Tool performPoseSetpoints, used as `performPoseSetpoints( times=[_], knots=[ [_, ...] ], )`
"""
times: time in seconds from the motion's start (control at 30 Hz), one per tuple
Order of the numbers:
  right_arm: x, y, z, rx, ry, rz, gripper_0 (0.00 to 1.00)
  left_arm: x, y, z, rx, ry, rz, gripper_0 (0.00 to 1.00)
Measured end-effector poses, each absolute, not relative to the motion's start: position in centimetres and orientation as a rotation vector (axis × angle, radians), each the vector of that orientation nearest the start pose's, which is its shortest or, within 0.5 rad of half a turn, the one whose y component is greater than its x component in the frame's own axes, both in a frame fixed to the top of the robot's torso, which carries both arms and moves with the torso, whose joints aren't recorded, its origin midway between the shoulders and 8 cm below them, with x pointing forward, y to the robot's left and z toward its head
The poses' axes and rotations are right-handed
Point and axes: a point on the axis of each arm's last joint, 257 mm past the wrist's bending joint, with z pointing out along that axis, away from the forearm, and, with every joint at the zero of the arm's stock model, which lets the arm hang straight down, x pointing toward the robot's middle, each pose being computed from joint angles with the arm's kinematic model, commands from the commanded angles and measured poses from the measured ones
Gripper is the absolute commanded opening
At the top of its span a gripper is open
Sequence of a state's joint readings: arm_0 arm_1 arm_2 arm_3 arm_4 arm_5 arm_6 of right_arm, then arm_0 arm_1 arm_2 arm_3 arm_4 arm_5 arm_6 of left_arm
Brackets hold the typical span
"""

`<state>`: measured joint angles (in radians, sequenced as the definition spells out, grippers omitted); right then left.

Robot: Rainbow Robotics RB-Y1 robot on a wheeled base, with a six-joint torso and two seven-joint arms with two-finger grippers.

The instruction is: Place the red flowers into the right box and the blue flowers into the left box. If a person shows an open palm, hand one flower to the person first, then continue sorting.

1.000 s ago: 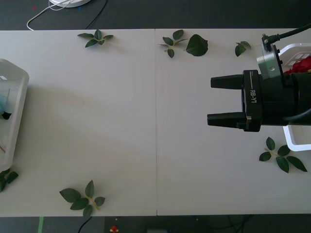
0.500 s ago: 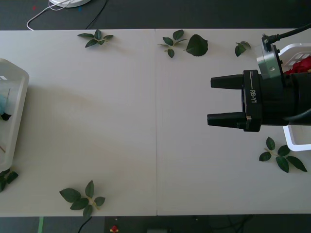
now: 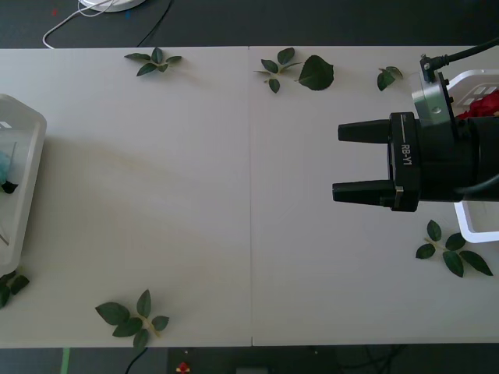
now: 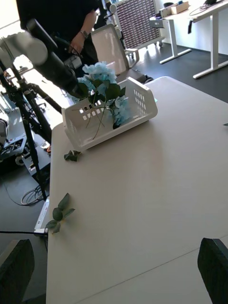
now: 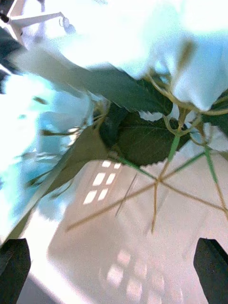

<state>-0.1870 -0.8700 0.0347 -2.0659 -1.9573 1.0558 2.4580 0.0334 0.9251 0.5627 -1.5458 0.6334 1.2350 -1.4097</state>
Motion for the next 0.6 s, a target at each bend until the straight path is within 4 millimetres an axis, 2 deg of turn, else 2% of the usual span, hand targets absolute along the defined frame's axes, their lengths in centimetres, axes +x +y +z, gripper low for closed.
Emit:
performPoseSetpoints(
  times=[0.17,0.33,0.47,0.6],
  knots=[
    [35.7,-9.3,-5.7,-1.197,1.495,0.904,1.0,34.9,65.2,-14.4,-0.654,2.381,0.376,1.0],
    [35.7,-9.3,-5.7,-1.197,1.495,0.904,1.0,34.6,60.9,-12.6,-0.587,2.429,0.25,1.0],
    [35.7,-9.3,-5.7,-1.197,1.495,0.904,1.0,36.1,57.4,-10.0,-0.48,2.411,0.178,1.0],
    [35.7,-9.3,-5.7,-1.197,1.495,0.904,1.0,38.7,53.7,-5.9,-0.33,2.332,0.172,1.0]
  ],
)
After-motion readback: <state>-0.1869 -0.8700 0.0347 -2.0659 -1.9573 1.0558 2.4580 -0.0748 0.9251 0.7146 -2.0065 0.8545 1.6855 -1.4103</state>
